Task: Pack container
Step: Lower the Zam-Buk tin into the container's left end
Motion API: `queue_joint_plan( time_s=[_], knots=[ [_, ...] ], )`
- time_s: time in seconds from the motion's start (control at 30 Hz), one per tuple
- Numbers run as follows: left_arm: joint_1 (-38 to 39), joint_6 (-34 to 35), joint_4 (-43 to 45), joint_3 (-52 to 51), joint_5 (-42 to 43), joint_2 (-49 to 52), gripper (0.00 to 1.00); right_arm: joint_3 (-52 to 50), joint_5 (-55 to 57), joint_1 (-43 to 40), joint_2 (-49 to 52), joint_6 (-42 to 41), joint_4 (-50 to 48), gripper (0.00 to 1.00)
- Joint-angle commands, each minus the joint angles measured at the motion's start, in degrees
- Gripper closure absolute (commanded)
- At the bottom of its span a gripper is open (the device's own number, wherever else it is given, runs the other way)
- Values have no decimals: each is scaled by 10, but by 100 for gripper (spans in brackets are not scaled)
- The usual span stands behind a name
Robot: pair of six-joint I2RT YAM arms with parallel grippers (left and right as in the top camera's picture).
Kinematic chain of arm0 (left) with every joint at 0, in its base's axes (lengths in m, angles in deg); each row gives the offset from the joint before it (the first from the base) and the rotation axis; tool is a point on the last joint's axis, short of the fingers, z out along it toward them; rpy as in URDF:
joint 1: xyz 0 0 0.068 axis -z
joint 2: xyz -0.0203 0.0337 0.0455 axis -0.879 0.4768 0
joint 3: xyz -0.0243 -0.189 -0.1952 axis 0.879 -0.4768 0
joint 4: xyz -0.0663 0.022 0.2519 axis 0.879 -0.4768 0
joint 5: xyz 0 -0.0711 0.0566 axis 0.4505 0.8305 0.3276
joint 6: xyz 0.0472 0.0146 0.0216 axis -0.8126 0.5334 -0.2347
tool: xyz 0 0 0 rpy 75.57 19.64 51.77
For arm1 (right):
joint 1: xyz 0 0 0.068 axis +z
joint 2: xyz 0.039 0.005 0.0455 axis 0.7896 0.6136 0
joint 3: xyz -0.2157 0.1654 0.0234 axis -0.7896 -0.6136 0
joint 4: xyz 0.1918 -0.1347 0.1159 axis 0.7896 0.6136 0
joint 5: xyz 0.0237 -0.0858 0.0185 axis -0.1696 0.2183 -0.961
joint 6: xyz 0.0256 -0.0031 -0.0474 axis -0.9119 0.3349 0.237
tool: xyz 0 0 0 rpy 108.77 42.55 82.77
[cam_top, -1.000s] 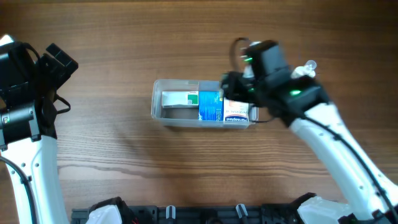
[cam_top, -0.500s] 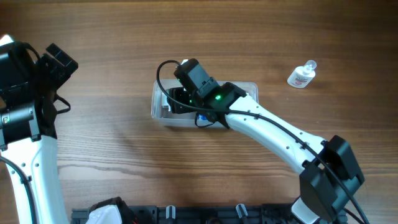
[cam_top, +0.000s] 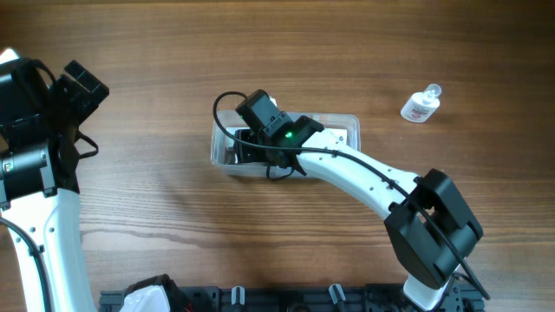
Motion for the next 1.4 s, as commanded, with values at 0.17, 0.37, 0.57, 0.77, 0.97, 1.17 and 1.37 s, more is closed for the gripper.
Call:
queue_joint_plan(
  time_s=[0.17, 0.37, 0.57, 0.77, 0.97, 1.17, 1.37],
  knots=[
    [-4, 5, 1, 0, 3, 2, 0, 9, -60, 5, 7, -21, -23, 49],
    [-4, 5, 1, 0, 3, 2, 0, 8, -72, 6, 8, -47, -21, 48],
    [-4, 5, 1, 0, 3, 2, 0, 8, -85, 6, 8, -45, -19, 18],
    [-4, 5, 1, 0, 3, 2, 0, 8, -86, 6, 8, -44, -19, 21],
    [-4, 5, 1, 0, 3, 2, 0, 8, -80, 6, 9, -12, -6, 96],
    [-4, 5, 1, 0, 3, 2, 0, 8, -77, 6, 67, 18, -14, 96],
    [-4, 5, 1, 0, 3, 2, 0, 10, -81, 5, 90, 32, -28, 96]
  ],
)
